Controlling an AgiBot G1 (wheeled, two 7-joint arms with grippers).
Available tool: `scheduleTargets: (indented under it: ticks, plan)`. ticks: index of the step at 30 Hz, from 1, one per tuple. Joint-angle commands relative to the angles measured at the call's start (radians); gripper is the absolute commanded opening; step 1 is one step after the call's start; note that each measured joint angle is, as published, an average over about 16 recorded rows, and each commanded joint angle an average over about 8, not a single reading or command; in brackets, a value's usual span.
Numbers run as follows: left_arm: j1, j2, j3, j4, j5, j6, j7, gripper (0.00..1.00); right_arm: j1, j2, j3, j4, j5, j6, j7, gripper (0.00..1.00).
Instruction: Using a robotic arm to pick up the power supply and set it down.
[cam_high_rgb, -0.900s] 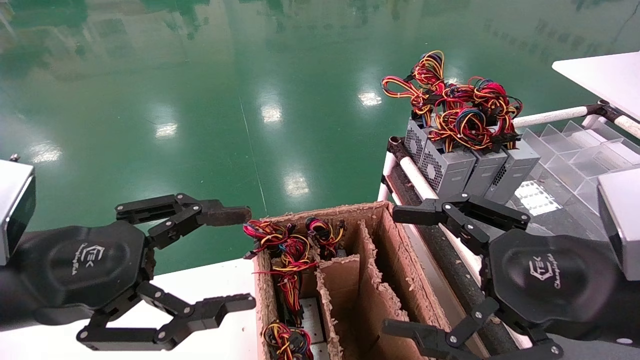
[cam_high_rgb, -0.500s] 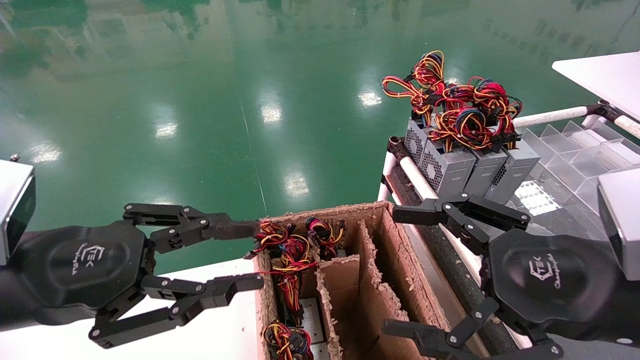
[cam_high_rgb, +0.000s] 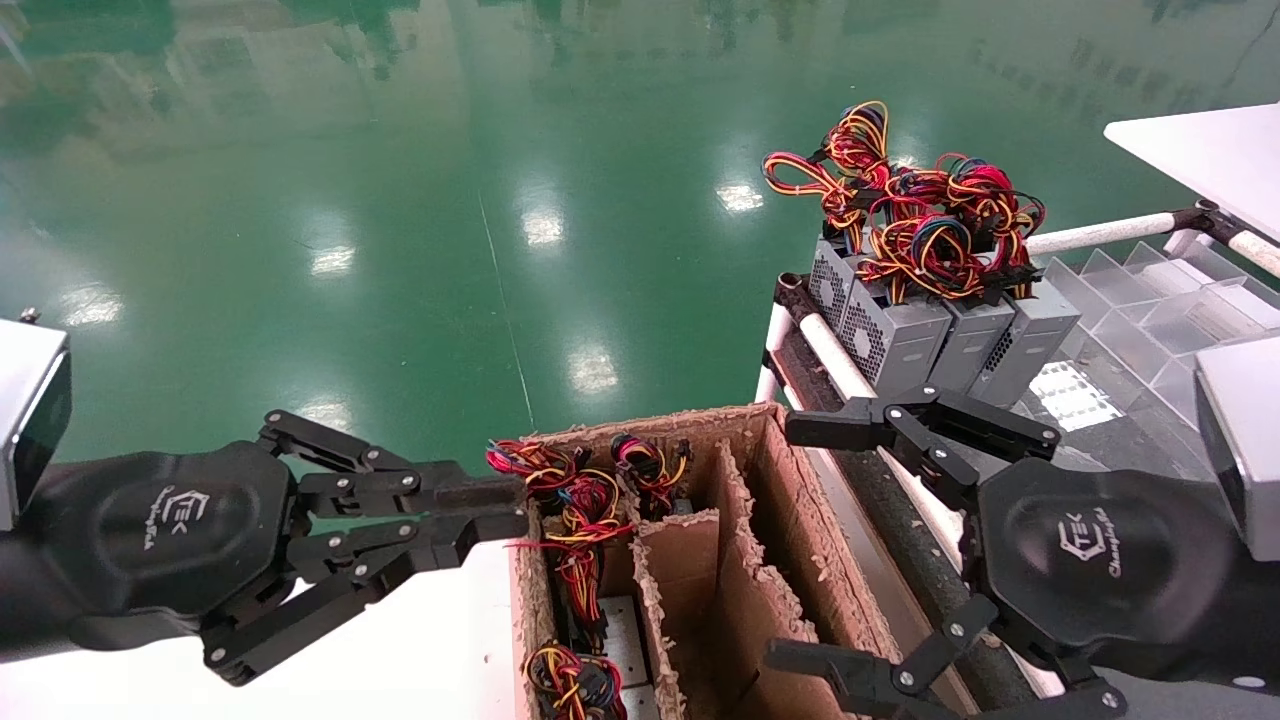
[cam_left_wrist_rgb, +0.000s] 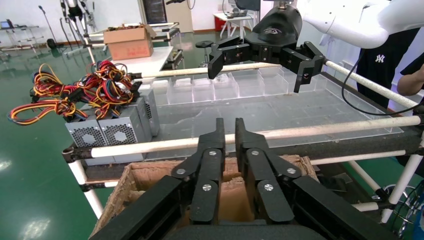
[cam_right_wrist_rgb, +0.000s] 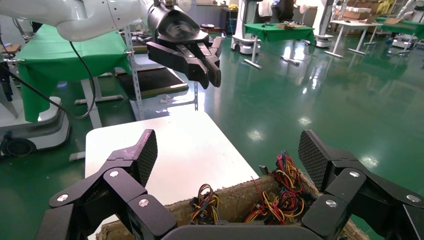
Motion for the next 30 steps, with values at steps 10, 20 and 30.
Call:
scheduleTargets:
  ticks: [10, 20, 30]
  plan:
    - [0.000, 0.000, 0.000, 0.000, 0.000, 0.000, 0.000, 0.93, 0.000, 0.000, 0.000, 0.000, 0.000, 0.000, 0.000, 1.00]
    - [0.000, 0.000, 0.000, 0.000, 0.000, 0.000, 0.000, 1.00, 0.000, 0.000, 0.000, 0.001, 0.000, 0.000, 0.000, 1.00]
    - [0.000, 0.000, 0.000, 0.000, 0.000, 0.000, 0.000, 1.00, -0.005, -0.008, -0.015, -0.004, -0.012, 0.004, 0.019, 1.00]
